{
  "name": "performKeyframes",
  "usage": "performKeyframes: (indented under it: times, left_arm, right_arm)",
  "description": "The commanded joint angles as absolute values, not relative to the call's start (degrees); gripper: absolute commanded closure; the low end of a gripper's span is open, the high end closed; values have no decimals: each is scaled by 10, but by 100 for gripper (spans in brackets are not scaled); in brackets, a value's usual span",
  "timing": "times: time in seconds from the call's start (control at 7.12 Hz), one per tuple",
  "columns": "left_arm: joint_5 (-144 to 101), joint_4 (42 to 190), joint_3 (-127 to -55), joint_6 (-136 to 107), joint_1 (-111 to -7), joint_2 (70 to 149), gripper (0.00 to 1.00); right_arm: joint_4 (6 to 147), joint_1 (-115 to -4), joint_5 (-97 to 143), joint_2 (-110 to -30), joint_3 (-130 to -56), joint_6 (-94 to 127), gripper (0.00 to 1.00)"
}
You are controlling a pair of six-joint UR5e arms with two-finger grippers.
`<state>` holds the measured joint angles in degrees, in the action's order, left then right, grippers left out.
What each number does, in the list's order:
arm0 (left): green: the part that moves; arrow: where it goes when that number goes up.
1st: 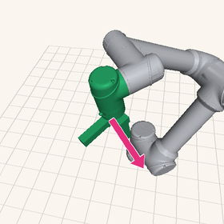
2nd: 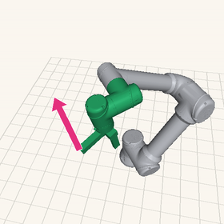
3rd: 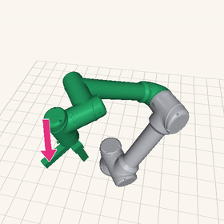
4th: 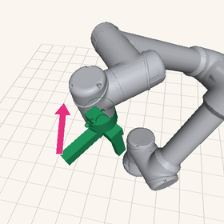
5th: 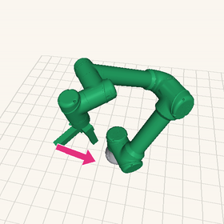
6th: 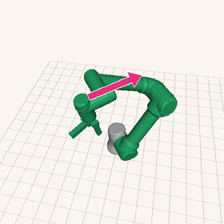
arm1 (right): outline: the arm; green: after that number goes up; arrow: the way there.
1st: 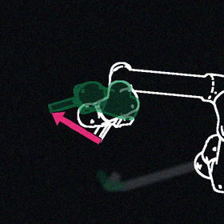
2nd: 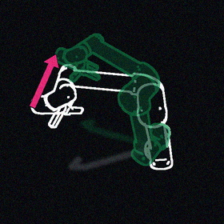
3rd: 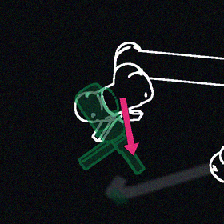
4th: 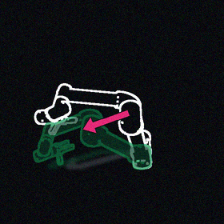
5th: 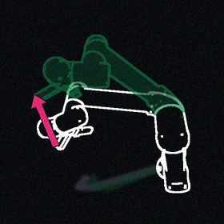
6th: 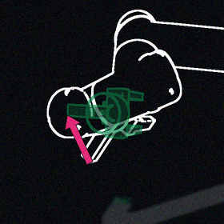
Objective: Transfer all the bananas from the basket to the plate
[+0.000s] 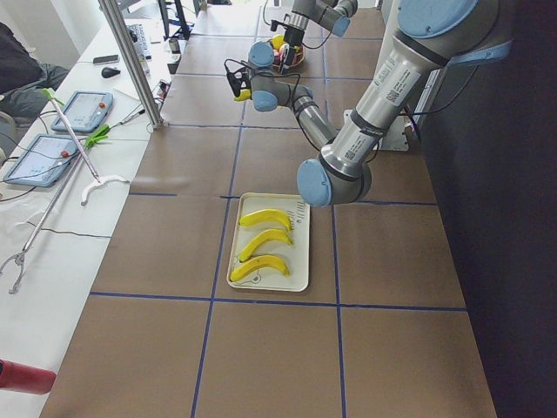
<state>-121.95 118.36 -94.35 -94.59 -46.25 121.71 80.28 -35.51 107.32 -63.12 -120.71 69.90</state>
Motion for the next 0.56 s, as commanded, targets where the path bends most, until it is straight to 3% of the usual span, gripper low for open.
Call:
performKeyframes:
  times: [0.0,0.42]
  left_arm:
    - [-1243,1148,-997,-840,-497,1084,100]
    - [-1238,1148,-1007,-837,-488,1004,100]
  right_arm:
    - [969,-444,1122,-642,-1216,572,0]
    - [1066,-540,1134,-659,-1179,348,0]
